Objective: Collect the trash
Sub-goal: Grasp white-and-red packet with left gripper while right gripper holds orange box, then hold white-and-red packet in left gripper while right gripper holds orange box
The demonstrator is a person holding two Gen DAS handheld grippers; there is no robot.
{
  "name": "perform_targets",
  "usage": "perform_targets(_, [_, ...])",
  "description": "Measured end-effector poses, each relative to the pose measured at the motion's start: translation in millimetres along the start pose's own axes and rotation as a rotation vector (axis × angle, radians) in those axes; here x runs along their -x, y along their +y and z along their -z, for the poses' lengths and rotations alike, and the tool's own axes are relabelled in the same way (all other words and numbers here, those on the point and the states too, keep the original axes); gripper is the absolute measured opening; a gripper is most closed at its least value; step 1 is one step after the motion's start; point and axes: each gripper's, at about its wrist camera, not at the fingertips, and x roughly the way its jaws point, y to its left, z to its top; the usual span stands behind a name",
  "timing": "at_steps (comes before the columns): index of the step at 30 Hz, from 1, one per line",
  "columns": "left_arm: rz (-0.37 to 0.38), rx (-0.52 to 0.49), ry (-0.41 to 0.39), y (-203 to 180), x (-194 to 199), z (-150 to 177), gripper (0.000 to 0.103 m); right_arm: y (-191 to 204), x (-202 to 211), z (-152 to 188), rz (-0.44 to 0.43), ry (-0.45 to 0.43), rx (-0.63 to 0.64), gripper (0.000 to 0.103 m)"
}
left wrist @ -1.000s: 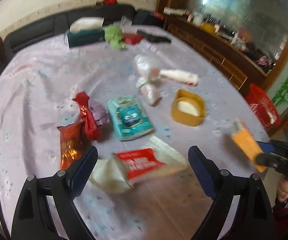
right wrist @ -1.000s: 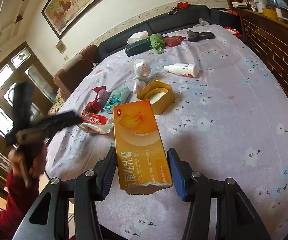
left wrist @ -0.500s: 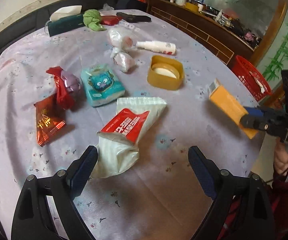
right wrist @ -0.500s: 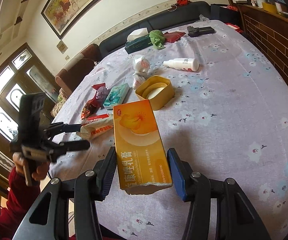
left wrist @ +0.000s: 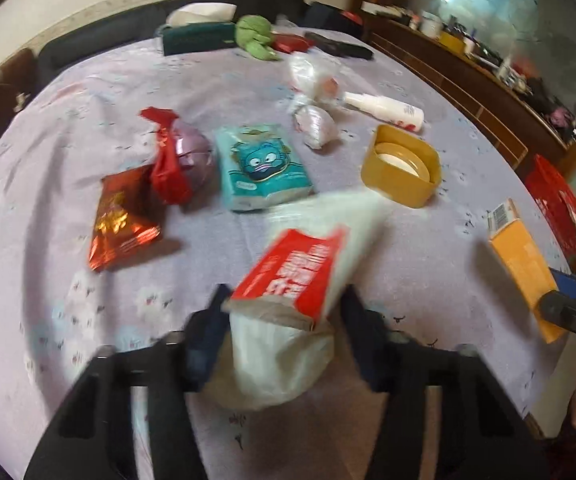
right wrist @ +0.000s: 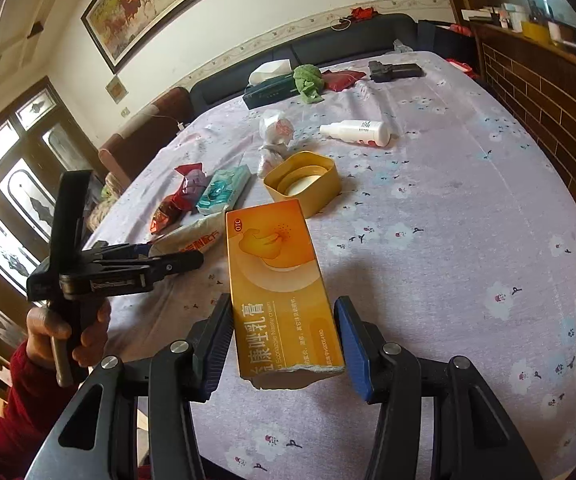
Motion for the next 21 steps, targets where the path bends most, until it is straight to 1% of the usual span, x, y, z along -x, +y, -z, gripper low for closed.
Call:
perform_targets(2, [0.017,0.050,-0.037,3,6,5,0.043,4,-3,1,0.021,-0.009,0.008,0.055])
perform_targets(5, [-0.016,0.065,-0.117,-2,15,16,0.043,8,-10,1,0.056,-0.025,0.023,0.055])
perform_targets(8, [-0.013,0.073,-0.191,-7,25,26,0.043,11,-17,0,0.099,-0.043,0.048,0.055])
perform_targets(10, [-0.049,0.062,-0.246,-13,31,30,0.043,14,-19,-1,0.107,-0.065,0.057,0.055])
perform_targets(12, [-0.085,0.052,-0.303,-18,38,31,0.043,17,-20,-3,0.134,-0.099,0.075,0.055])
perform_targets(14, [-0.107,0.044,-0.310,-21,37,31,0.043,19,-21,-8,0.154,-0.144,0.096,0.055])
perform_targets(17, [-0.137,0.027,-0.324,-25,38,31,0.043,21,-24,-13,0.166,-0.182,0.109,0.055])
perform_targets(21, [-0.173,0.001,-0.340,-30,39,33,0.043,23,-28,-13,0.175,-0.205,0.127,0.055])
